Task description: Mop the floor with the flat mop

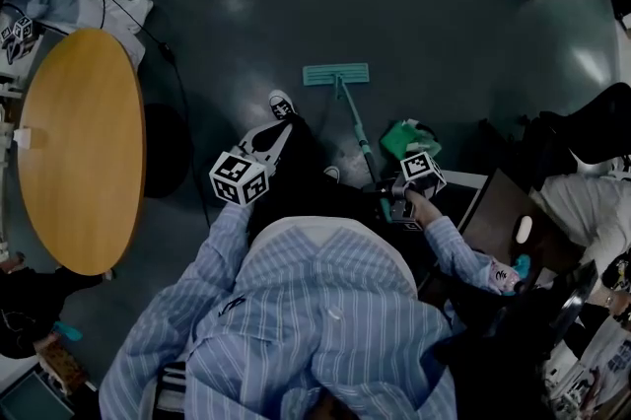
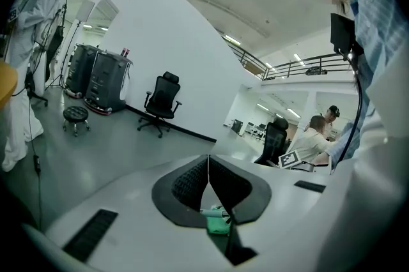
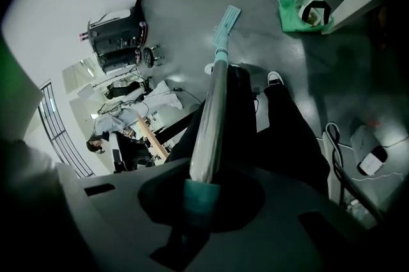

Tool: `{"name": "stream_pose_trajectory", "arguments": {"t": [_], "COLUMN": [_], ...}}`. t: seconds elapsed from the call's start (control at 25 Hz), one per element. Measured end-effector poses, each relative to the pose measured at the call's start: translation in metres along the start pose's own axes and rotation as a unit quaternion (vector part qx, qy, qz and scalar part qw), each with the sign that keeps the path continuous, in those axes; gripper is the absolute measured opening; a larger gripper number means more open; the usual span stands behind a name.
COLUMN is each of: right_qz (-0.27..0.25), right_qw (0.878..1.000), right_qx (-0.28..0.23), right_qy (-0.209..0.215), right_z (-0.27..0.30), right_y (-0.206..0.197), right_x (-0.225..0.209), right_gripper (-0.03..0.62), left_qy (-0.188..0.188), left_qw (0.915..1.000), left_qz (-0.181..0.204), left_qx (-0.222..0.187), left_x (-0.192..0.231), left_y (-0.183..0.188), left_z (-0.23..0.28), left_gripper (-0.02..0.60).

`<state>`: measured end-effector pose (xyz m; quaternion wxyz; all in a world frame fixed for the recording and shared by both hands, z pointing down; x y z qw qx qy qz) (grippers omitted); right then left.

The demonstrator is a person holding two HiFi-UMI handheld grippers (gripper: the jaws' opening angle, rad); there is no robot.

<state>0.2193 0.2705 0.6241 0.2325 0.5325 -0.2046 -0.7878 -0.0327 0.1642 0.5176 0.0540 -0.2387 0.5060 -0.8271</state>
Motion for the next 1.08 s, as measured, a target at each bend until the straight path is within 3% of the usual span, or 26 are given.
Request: {"name": "stream_pose_trajectory", "arguments": {"t": [1.08], "right_qz": [0.001], "right_qw": [1.0], "right_qx": [0.005], "right_qy": [0.012], "right_z": [0.006], "right_y": [0.01], "right_x": [0.007], "right_gripper": [0.041], "left_qy": [0.011], "left_qw": [0.9999], "left_qz": [-0.009], "left_qx": [-0.004], "left_x": [0.01], "left_y": [-0.013], "left_z": [-0.015], "left_gripper": [0.008]}}
Point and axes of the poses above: the fingertips, and each gripper's own axes: z forward along the fingers, x to its left, y out of its top, the point moved 4 cm from there along -z, backward along the fingers, and after that the axes turned 13 degrees about y, right-handed, at the moved point
